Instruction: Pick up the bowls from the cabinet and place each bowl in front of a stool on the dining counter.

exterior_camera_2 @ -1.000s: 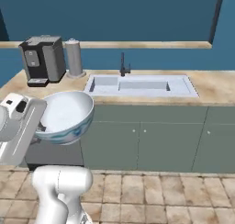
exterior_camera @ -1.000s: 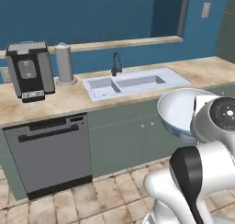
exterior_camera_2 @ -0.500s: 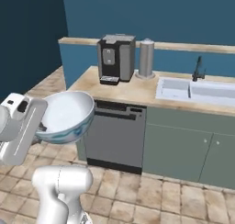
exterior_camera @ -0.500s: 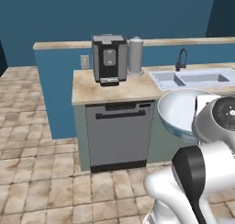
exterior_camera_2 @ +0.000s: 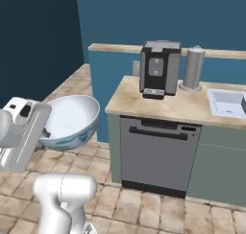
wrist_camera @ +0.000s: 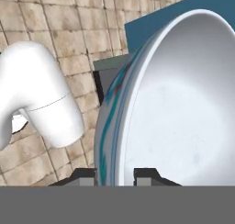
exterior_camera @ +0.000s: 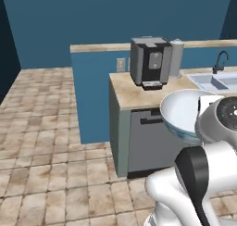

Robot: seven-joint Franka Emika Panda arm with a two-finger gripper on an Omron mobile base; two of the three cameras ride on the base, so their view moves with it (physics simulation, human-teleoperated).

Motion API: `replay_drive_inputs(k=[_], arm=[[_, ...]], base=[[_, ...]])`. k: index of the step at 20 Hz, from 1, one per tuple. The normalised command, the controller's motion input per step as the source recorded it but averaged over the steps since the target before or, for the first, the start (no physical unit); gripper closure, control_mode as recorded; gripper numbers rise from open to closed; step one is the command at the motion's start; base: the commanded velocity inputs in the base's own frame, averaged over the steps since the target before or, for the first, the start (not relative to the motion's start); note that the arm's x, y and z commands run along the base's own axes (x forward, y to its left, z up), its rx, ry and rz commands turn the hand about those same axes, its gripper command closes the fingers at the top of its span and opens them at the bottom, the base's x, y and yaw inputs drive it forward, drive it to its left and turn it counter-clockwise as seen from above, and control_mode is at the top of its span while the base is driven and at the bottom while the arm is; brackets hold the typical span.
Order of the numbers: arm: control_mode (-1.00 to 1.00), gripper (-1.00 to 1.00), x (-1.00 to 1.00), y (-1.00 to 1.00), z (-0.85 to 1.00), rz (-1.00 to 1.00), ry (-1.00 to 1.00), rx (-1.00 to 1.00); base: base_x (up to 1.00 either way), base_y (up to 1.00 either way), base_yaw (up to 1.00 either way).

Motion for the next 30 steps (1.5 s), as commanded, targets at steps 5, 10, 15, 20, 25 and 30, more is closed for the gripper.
replay_drive_inputs(k=[5,10,15,20,25,30], arm=[[1.00,1.00,0.00,0.00,0.00,0.00,0.00,0.00],[1.00,1.00,0.00,0.00,0.00,0.00,0.00,0.00],[1.00,1.00,0.00,0.00,0.00,0.00,0.00,0.00],[1.00,1.00,0.00,0.00,0.00,0.00,0.00,0.00],[1.00,1.00,0.00,0.00,0.00,0.00,0.00,0.00],[1.00,1.00,0.00,0.00,0.00,0.00,0.00,0.00]], base=[[0.57,1.00,-0.19],[0.47,1.00,-0.15],[0.57,1.00,-0.11],[0.70,1.00,-0.12],[0.98,1.00,-0.15],[1.00,1.00,-0.13]])
